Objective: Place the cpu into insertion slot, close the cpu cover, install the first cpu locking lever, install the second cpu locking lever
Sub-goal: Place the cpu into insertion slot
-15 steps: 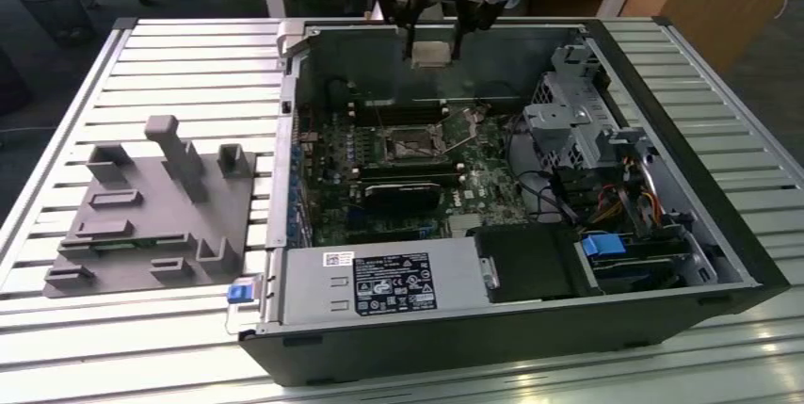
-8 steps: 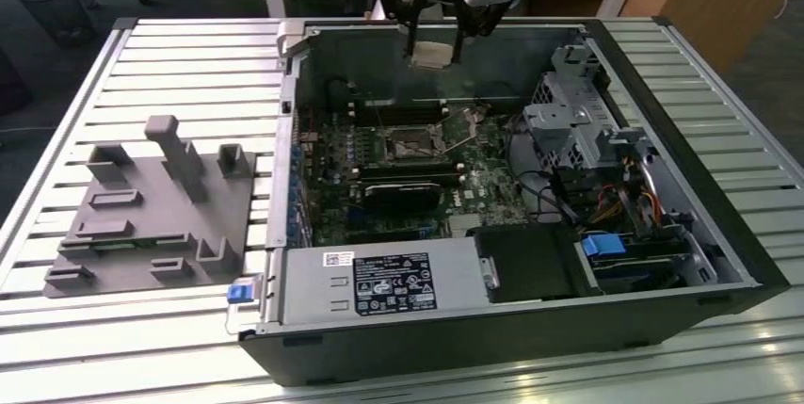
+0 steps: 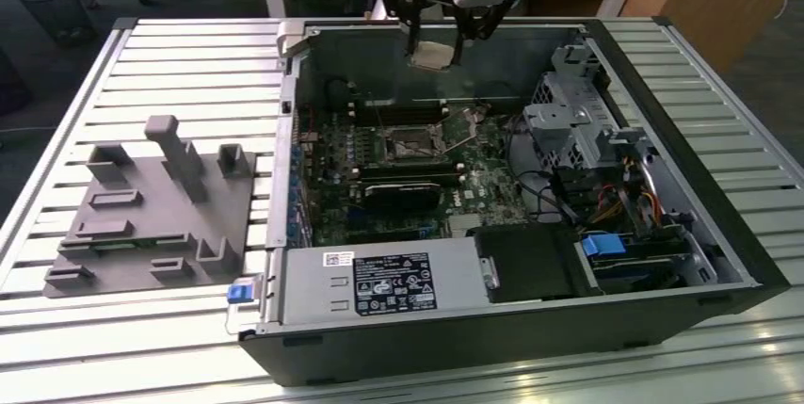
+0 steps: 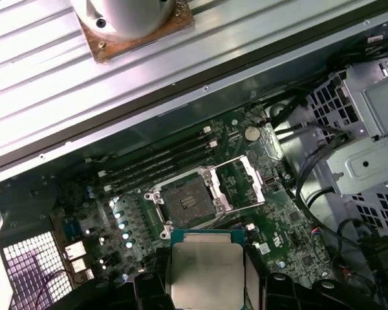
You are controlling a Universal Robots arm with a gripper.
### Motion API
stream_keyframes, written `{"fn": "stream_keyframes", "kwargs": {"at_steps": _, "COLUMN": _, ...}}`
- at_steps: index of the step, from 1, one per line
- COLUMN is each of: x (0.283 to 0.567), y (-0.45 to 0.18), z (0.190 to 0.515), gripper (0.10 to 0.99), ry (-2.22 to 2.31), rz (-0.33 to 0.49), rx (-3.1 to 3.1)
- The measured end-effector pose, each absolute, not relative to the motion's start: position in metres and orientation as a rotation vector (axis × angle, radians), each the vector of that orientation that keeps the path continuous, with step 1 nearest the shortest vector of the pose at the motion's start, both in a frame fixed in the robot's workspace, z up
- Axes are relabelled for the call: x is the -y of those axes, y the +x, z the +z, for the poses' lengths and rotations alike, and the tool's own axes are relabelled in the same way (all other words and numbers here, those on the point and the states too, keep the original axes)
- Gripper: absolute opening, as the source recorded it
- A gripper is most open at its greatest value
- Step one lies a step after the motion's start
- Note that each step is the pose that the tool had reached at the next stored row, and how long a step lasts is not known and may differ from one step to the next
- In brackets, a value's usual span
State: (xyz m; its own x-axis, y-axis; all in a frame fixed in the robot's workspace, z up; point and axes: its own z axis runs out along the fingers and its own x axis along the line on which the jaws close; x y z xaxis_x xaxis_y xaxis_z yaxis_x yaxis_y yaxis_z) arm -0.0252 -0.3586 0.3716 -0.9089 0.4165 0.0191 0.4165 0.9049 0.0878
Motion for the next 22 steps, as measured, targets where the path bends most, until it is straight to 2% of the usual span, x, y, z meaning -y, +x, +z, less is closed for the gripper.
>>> {"fn": "stream_keyframes", "kwargs": {"at_steps": 22, "x": 0.3586, "y": -0.0256, "z": 0.3667, "gripper": 0.537, "ry": 0.976, "rz": 0.140, "rx": -2.973}}
